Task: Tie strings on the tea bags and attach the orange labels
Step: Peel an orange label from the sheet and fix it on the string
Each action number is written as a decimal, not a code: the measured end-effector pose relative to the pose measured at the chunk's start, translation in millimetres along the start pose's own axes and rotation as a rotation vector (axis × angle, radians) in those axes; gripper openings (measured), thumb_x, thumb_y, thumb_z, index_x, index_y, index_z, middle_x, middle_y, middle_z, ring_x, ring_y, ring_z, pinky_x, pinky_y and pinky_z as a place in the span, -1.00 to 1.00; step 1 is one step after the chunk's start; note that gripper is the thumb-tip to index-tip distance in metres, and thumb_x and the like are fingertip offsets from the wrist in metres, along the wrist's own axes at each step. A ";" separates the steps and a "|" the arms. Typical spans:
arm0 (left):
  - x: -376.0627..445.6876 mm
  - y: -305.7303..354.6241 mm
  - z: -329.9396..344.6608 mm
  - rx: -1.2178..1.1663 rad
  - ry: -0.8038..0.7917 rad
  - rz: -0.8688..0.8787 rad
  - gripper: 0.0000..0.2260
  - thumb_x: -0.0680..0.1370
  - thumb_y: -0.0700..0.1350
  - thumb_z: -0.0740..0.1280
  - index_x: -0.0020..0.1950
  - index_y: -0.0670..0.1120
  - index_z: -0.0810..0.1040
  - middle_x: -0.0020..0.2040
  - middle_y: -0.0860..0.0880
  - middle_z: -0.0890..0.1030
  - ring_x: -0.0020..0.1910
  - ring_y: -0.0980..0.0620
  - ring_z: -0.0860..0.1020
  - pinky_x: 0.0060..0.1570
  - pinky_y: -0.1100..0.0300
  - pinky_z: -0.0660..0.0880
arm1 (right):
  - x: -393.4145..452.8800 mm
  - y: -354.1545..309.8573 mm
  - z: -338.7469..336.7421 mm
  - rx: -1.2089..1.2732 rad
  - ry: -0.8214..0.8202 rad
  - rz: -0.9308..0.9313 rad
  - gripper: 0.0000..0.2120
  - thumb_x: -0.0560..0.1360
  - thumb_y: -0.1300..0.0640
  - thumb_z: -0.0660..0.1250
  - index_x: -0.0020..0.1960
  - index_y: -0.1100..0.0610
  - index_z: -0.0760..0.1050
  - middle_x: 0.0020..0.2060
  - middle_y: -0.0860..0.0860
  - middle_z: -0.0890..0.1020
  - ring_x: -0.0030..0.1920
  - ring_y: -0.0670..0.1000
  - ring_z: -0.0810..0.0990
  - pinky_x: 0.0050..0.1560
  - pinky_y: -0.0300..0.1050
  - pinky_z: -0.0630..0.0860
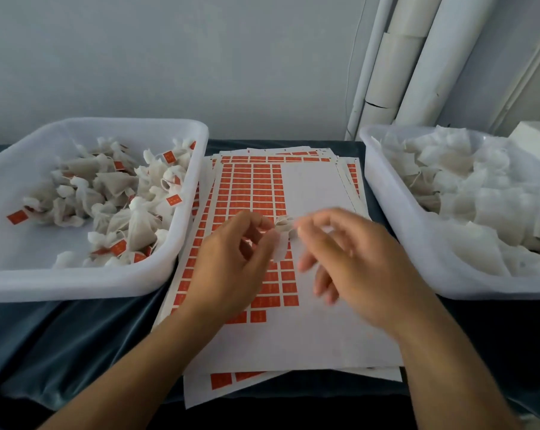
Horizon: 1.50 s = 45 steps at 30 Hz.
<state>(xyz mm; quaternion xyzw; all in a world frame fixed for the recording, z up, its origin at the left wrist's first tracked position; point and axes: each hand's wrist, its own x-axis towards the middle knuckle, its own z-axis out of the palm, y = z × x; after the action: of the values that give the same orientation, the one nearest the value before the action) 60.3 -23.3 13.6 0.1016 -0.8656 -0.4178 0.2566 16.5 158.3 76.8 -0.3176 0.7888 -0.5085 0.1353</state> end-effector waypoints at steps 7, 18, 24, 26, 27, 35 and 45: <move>43.5 -0.4 18.6 0.282 0.117 0.246 -0.86 0.63 0.06 0.31 0.05 0.04 0.61 -0.08 0.18 0.57 -0.25 0.20 0.54 -0.27 0.37 0.55 | 87.0 27.7 -14.1 -0.086 0.009 0.101 -0.73 0.66 -0.20 0.19 0.04 -0.09 0.59 -0.20 -0.21 0.71 -0.28 -0.03 0.71 -0.29 -0.27 0.61; 74.6 -20.0 46.2 0.352 0.114 0.282 -0.80 0.61 0.07 0.35 0.04 -0.01 0.67 -0.07 0.08 0.64 -0.27 0.16 0.54 -0.31 0.35 0.52 | 121.7 68.9 -13.2 0.056 0.131 0.159 -0.70 0.65 -0.11 0.28 -0.08 0.01 0.68 -0.24 -0.10 0.73 -0.27 -0.04 0.71 -0.28 -0.32 0.56; 72.3 -34.0 48.3 0.264 -0.013 0.187 -0.78 0.59 0.19 0.29 0.13 0.14 0.61 -0.04 0.26 0.54 -0.22 0.23 0.57 -0.28 0.44 0.50 | 124.0 88.2 -10.1 0.008 0.334 0.058 -0.67 0.65 -0.12 0.27 -0.17 -0.01 0.66 -0.31 -0.16 0.71 -0.34 -0.09 0.69 -0.35 -0.36 0.54; 70.8 -39.3 44.9 0.304 -0.054 0.147 -0.81 0.59 0.21 0.32 0.17 0.23 0.56 -0.08 0.36 0.48 -0.23 0.28 0.55 -0.30 0.50 0.44 | 124.4 91.8 -14.6 0.008 0.436 0.009 -0.67 0.65 -0.12 0.27 -0.18 -0.02 0.64 -0.29 -0.18 0.71 -0.35 -0.09 0.68 -0.36 -0.37 0.54; 70.2 -41.6 43.8 0.328 -0.078 0.132 -0.77 0.58 0.22 0.33 0.21 0.25 0.54 -0.07 0.38 0.46 -0.23 0.29 0.54 -0.28 0.49 0.45 | 124.3 93.5 -16.8 0.025 0.476 -0.002 -0.67 0.65 -0.11 0.27 -0.19 -0.02 0.64 -0.29 -0.18 0.71 -0.35 -0.09 0.68 -0.36 -0.37 0.54; 69.0 -40.0 49.2 0.345 -0.153 0.065 -0.79 0.60 0.19 0.35 0.19 0.20 0.61 -0.06 0.33 0.50 -0.20 0.26 0.52 -0.24 0.48 0.38 | 123.4 98.9 -16.8 0.098 0.567 -0.016 -0.68 0.66 -0.10 0.26 -0.17 -0.03 0.63 -0.27 -0.16 0.71 -0.35 -0.06 0.67 -0.36 -0.33 0.56; 67.9 -33.2 48.3 0.054 -0.012 -0.098 -0.95 0.61 0.09 0.36 -0.04 0.20 0.57 -0.11 0.30 0.62 -0.16 0.27 0.61 -0.30 0.48 0.51 | 123.2 102.8 -14.0 0.120 0.563 -0.027 -0.71 0.65 -0.13 0.27 -0.13 -0.02 0.62 -0.22 -0.15 0.71 -0.35 -0.04 0.67 -0.35 -0.29 0.57</move>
<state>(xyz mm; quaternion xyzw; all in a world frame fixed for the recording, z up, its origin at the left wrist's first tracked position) -24.1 -38.3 -12.8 0.1481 -0.8721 -0.4070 0.2278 -122.3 118.5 5.2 -0.1657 0.7595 -0.6243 -0.0772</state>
